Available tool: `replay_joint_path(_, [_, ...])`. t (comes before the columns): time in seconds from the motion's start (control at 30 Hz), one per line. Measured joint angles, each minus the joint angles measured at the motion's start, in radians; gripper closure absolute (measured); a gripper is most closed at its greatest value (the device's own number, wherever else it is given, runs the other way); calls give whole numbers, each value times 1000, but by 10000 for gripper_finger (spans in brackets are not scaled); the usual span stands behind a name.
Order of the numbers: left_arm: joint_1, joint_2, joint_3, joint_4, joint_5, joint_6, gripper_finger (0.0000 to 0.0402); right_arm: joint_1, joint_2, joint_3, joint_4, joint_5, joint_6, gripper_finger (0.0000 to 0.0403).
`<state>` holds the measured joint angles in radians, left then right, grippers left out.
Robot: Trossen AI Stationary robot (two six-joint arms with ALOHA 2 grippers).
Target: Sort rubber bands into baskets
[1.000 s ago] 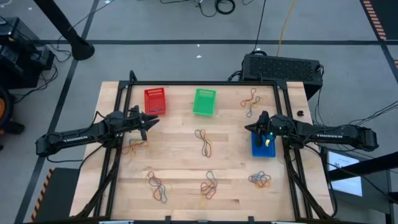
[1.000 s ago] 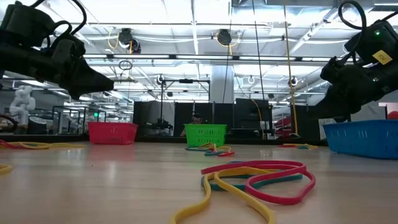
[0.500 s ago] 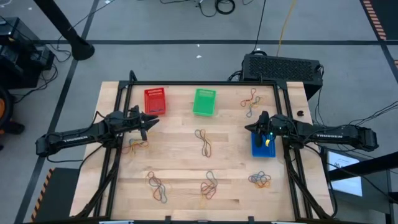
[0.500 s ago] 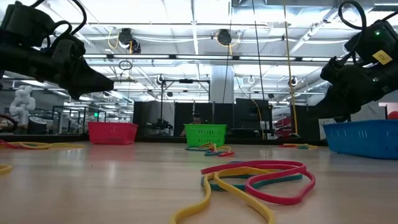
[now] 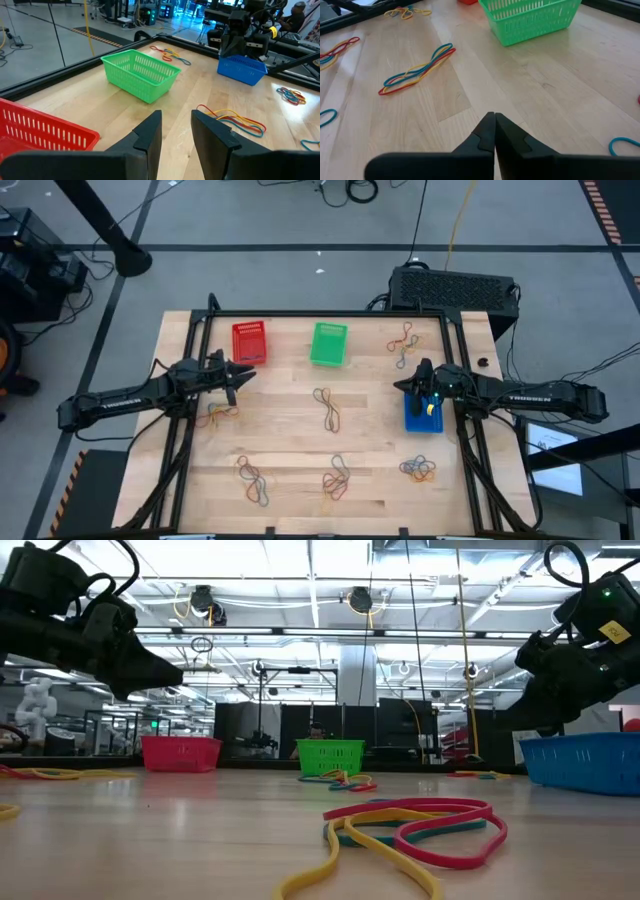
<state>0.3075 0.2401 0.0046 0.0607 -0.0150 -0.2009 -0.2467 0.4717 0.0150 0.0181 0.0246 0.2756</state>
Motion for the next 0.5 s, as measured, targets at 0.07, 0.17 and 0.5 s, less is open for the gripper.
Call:
replay_joint_path(0.07, [0,0,0,16,-5,4,291,0,0,0,0,0,0,403])
replay_joint_path(0.17, [0,0,0,37,-13,-63,291,0,0,0,0,0,0,403])
replay_joint_path(0.5, [0,0,0,97,-70,-237,291,0,0,-1,109,-7,196,403])
